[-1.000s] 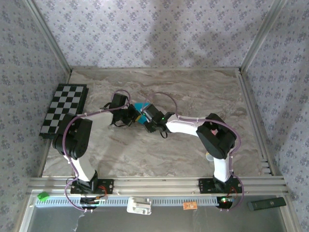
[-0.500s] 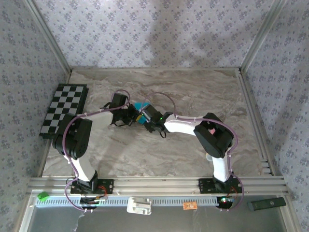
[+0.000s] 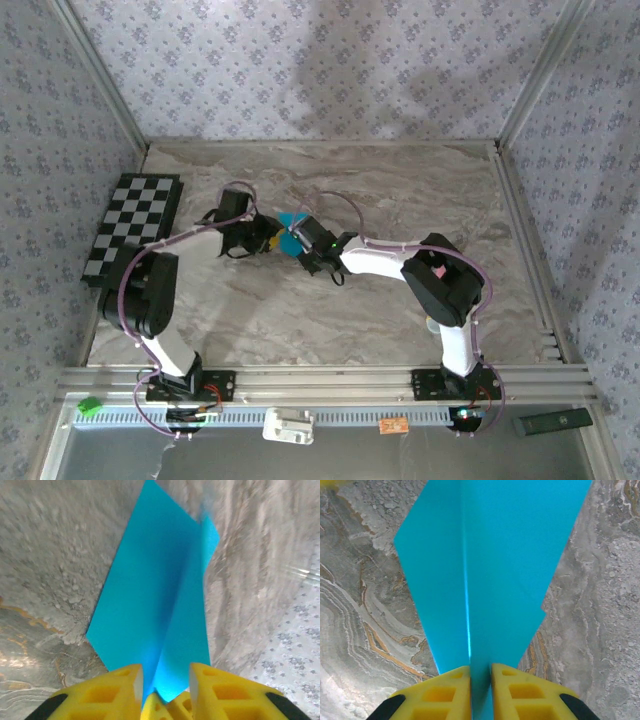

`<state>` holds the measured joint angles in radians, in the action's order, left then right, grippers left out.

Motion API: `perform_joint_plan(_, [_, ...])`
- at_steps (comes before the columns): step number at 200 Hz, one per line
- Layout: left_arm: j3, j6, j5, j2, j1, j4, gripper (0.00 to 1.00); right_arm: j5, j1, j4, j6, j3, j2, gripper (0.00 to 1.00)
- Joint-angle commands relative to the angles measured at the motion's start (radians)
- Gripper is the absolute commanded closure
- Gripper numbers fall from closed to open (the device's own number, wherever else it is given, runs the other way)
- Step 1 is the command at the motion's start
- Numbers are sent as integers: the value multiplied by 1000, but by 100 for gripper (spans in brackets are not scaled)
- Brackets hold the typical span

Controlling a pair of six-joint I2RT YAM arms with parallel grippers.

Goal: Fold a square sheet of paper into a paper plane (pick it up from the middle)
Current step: Fourth fold the wing at the center of the table.

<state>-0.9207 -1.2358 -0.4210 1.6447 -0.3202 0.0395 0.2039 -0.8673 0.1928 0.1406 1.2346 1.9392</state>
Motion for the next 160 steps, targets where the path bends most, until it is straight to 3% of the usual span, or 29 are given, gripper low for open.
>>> perform_joint_plan(1, [37, 21, 35, -70, 23, 43, 67, -16, 1, 0, -12, -13, 4, 82])
perform_joint_plan(49, [102, -7, 7, -62, 21, -20, 75, -30, 5, -12, -27, -25, 3, 83])
perform_joint_plan(104, [27, 19, -49, 60, -25, -28, 83, -47, 10, -40, -36, -34, -11, 84])
perform_joint_plan(160, [-19, 25, -62, 129, -46, -37, 84, -103, 33, -66, -29, -85, -22, 86])
